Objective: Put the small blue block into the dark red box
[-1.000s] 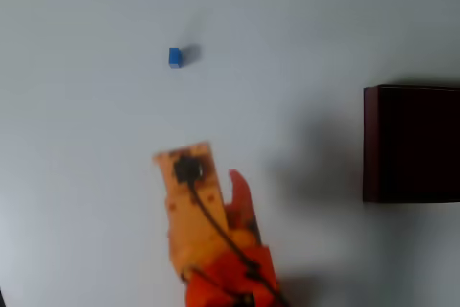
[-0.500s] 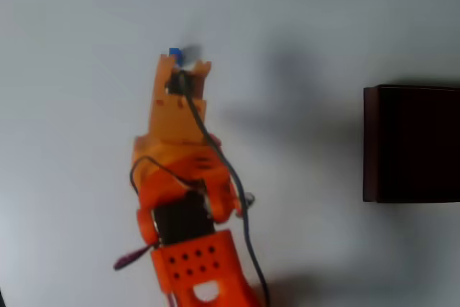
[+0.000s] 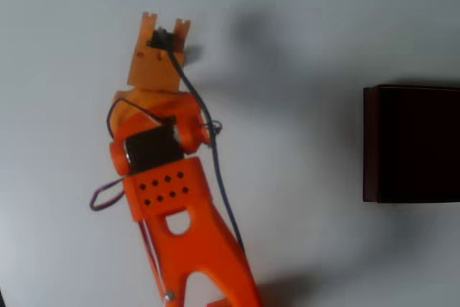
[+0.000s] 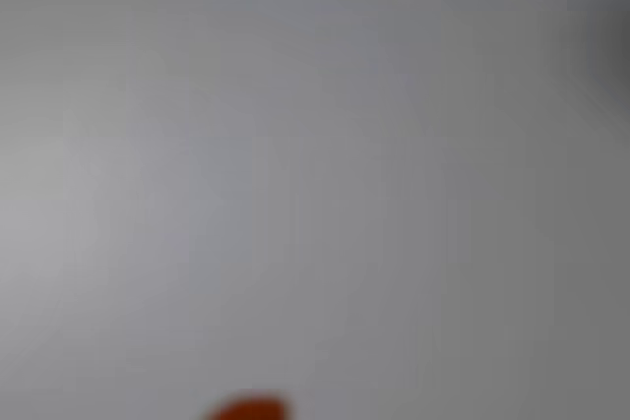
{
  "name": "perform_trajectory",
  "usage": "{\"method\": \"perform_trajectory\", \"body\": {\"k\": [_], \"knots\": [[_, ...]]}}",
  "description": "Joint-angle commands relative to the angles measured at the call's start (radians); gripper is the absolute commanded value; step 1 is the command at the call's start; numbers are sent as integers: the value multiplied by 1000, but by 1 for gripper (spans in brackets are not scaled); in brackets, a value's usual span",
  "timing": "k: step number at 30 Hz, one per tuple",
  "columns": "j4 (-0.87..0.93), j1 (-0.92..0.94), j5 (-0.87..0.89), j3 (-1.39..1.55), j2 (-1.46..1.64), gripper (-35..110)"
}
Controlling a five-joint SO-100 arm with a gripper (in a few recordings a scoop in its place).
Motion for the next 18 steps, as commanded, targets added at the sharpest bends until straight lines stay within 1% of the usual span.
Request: {"method": "perform_trajectory", "body": {"k": [1, 10, 18], "knots": [[8, 0, -12, -86, -20, 27], [11, 15, -61, -198, -161, 27], [5, 51, -91, -204, -190, 27]]}}
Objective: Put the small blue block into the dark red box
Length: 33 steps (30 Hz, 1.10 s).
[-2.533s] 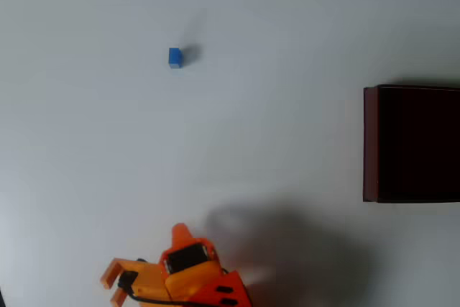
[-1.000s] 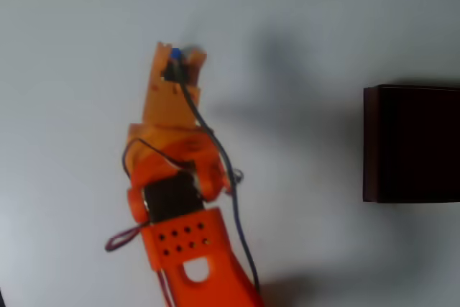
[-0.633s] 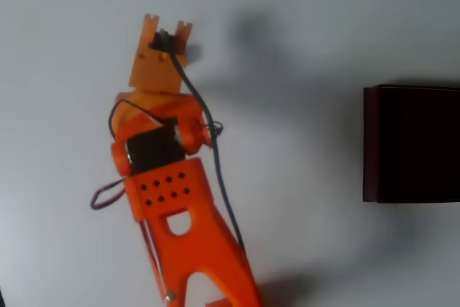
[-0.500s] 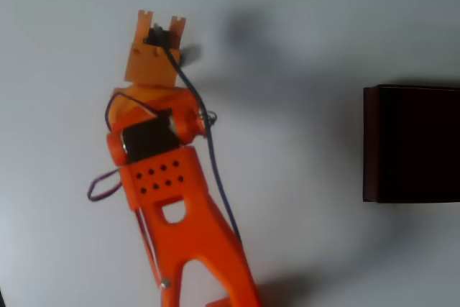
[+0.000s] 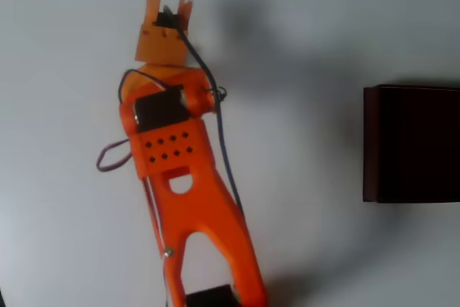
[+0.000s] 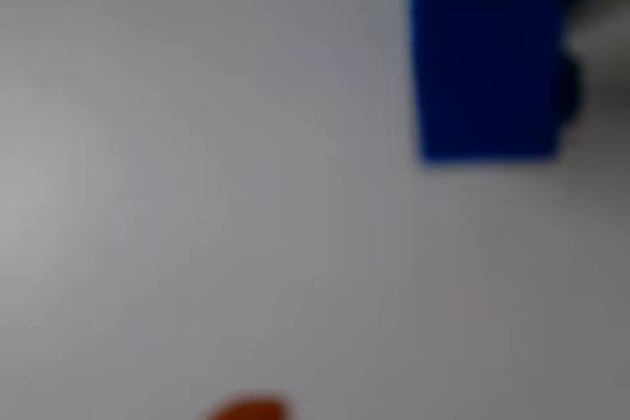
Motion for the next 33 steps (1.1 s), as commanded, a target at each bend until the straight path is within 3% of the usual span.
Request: {"method": "perform_trajectory", "body": {"k": [1, 16, 33], "knots": [[5, 2, -5, -40, 6, 27], [37, -9, 3, -187, -126, 28], [287, -17, -14, -635, -394, 27]]}}
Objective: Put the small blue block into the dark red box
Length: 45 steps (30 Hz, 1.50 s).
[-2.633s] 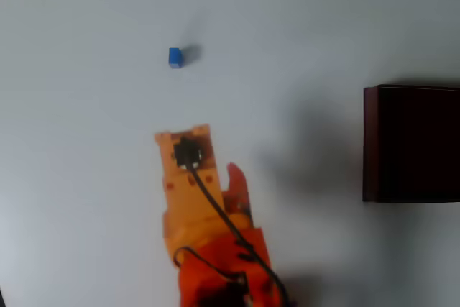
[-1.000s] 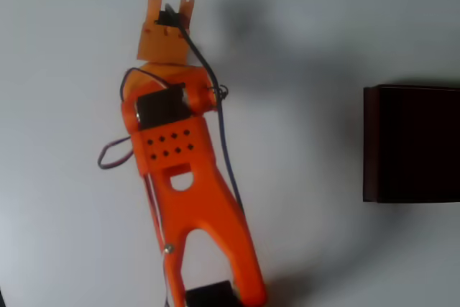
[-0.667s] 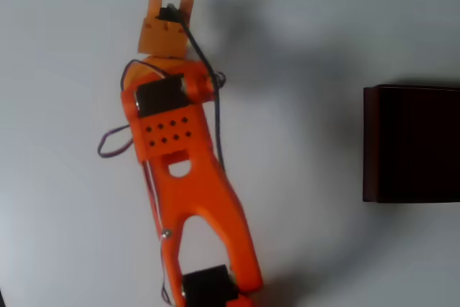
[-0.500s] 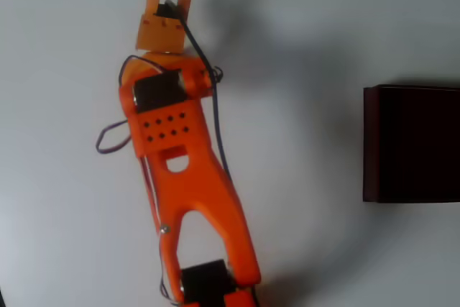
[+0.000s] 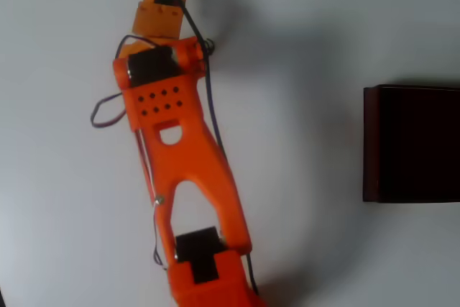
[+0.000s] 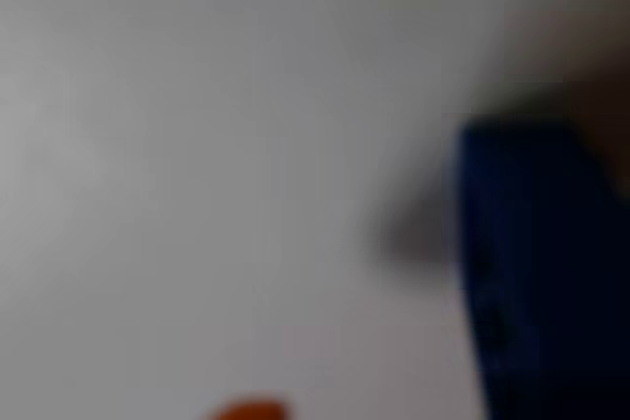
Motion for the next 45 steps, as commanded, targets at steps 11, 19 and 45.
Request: {"method": "perform_trajectory", "body": {"k": [11, 19, 45], "knots": [[413, -3, -29, -808, -391, 27], [488, -5, -31, -1235, -687, 27], [494, 15, -91, -1233, -699, 0]]}}
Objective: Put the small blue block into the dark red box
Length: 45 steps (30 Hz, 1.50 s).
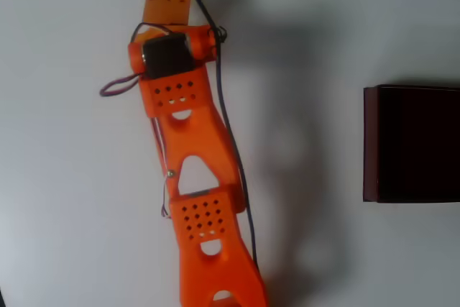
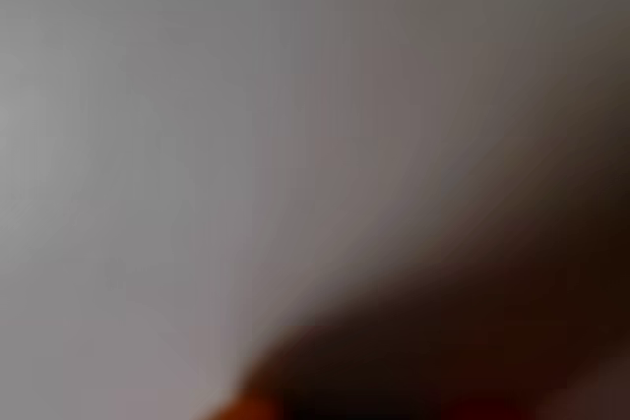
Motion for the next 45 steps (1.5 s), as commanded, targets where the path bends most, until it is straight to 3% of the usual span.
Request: {"method": "perform_trajectory", "body": {"k": [1, 7, 14, 21, 28, 37, 45], "knots": [[23, -28, 34, -34, 25, 0], [25, -15, -51, 51, 112, 0], [25, 195, -526, 448, 499, 0], [12, 472, -861, 1031, 989, 0], [-212, 732, -1103, 1482, 1350, 0], [-423, 953, -1287, 1618, 1353, 0], [-502, 1051, -1367, 1506, 1131, 0]]}}
